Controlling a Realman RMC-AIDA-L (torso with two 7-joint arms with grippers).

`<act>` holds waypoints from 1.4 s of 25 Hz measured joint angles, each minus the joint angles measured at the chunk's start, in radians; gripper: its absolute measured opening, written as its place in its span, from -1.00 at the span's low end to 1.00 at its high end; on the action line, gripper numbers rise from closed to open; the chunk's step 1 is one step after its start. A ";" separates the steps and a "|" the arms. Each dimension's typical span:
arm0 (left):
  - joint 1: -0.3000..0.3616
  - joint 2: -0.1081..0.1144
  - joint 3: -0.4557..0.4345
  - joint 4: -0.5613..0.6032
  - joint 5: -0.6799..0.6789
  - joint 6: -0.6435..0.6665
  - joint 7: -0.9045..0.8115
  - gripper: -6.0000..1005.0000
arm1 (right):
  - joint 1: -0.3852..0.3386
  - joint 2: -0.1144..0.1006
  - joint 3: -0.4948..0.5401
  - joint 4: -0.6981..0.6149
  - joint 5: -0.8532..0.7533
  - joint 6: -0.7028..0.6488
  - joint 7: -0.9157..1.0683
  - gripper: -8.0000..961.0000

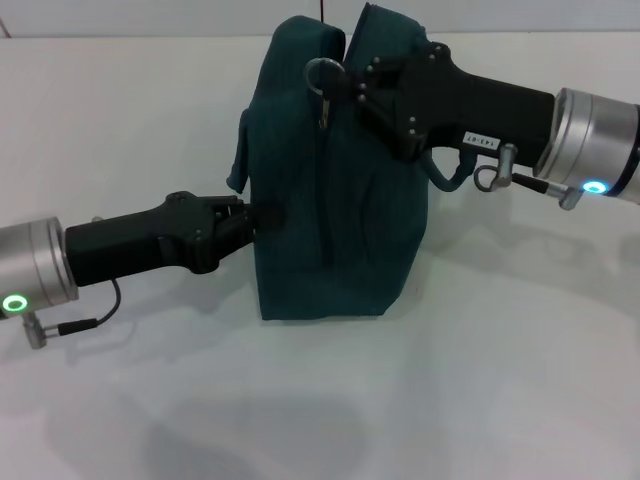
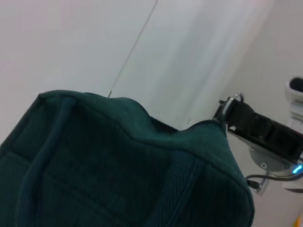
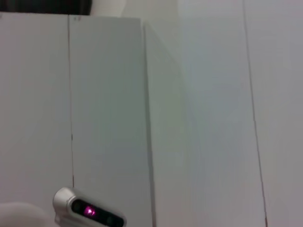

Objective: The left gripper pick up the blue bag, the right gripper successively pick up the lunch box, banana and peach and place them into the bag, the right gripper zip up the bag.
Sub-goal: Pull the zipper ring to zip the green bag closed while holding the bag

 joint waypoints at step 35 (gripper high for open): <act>0.012 0.001 0.072 0.000 0.000 0.128 0.082 -0.86 | 0.012 -0.001 0.145 0.120 0.012 0.008 0.441 -0.93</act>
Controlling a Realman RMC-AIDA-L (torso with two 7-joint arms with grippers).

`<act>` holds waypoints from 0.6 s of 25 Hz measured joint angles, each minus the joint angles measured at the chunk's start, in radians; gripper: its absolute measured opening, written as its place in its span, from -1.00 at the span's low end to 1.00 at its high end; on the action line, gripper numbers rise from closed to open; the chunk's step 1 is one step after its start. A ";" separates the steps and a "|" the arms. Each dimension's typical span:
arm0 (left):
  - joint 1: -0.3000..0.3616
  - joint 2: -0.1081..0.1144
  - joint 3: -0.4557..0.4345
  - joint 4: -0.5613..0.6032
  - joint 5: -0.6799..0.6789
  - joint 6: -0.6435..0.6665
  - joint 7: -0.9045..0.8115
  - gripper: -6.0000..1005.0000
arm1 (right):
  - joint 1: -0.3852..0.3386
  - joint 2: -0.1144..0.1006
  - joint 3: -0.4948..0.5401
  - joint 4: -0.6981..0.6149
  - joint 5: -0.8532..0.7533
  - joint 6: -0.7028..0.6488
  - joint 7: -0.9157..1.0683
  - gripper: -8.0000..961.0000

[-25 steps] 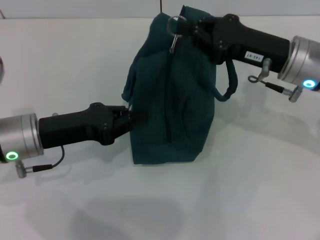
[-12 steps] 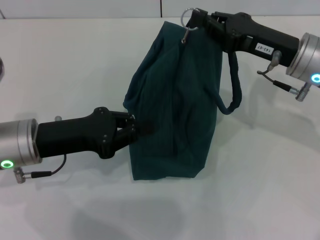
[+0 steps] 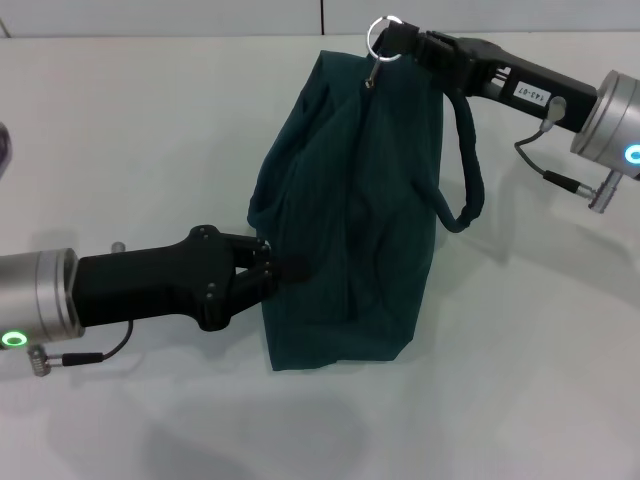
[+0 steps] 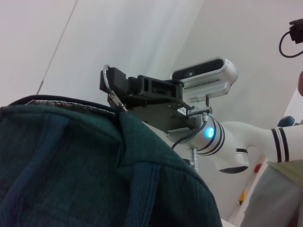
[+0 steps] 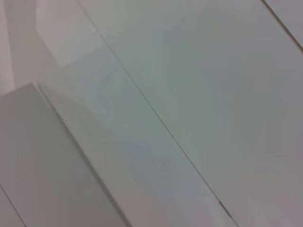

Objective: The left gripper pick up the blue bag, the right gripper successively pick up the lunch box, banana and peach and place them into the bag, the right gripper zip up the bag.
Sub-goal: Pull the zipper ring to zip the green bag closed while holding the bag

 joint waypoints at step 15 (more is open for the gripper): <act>0.014 -0.002 0.025 -0.014 0.002 0.005 0.047 -0.86 | -0.005 -0.004 0.002 0.096 0.085 -0.051 0.186 -0.92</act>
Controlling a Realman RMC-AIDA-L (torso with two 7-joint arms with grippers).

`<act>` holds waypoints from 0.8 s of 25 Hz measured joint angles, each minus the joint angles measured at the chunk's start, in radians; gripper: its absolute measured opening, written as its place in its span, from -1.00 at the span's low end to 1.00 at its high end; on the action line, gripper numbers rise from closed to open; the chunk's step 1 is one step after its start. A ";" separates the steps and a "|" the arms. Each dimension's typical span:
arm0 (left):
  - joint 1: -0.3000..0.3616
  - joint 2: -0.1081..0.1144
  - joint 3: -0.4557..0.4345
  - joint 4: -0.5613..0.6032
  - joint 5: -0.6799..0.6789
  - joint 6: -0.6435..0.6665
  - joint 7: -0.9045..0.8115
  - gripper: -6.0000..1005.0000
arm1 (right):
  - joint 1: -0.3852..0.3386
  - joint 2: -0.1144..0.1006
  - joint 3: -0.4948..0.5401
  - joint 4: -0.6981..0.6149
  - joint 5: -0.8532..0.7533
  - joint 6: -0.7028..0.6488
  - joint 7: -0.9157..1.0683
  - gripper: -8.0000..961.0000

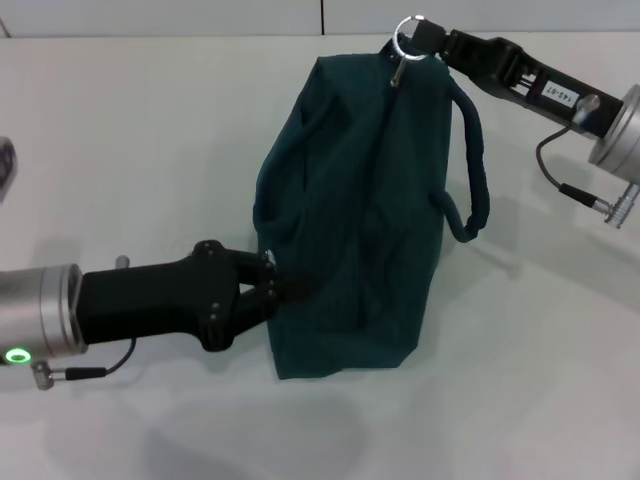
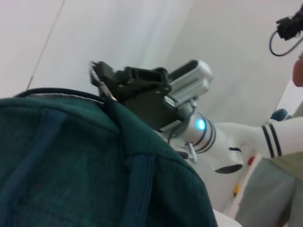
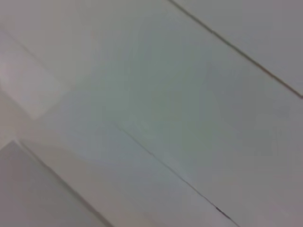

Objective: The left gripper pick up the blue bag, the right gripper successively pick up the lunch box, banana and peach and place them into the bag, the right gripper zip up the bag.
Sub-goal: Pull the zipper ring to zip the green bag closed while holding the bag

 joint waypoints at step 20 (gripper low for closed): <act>0.027 0.001 -0.081 -0.013 -0.007 0.043 0.084 -0.88 | 0.002 0.009 -0.025 0.007 0.012 0.000 0.001 -0.91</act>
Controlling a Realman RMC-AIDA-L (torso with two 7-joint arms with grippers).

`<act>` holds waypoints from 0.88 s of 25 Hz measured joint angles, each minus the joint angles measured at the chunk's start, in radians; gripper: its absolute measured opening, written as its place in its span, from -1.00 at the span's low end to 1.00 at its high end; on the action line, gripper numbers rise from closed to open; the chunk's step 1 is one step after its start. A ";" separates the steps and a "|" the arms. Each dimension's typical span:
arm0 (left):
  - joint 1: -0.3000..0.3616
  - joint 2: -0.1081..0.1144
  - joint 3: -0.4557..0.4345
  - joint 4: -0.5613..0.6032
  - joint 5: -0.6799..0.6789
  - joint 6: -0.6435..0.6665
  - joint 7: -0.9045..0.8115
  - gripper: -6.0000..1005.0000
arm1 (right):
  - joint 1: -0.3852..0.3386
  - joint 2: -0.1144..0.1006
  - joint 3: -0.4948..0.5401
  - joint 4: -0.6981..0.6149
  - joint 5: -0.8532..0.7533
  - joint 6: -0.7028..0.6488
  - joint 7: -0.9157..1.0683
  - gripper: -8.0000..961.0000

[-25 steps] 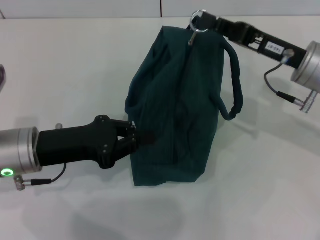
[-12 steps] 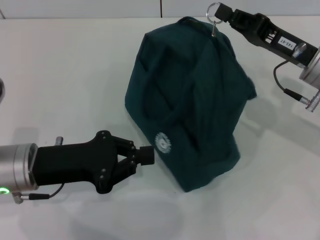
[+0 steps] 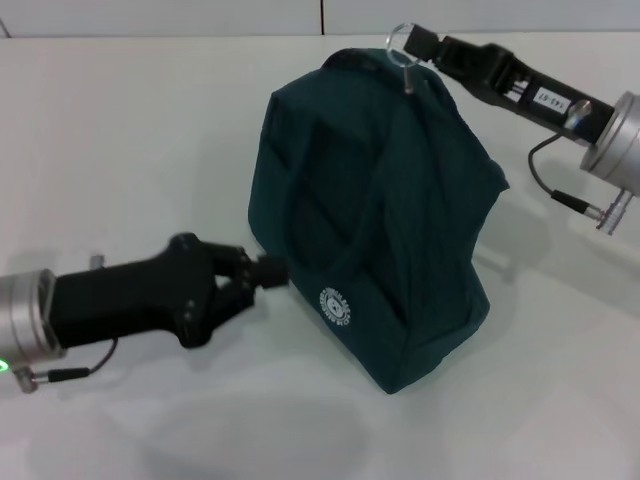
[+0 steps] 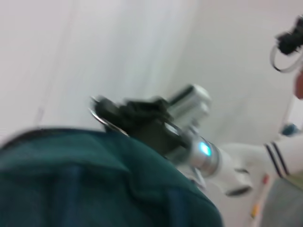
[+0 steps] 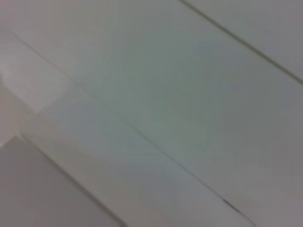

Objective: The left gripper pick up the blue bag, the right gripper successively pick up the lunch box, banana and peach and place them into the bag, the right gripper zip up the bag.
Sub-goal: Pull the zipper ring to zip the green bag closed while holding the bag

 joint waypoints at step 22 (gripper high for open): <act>0.011 0.002 -0.219 -0.024 -0.063 -0.025 -0.079 -0.16 | 0.109 0.003 -0.155 -0.062 0.126 -0.019 -0.082 -0.91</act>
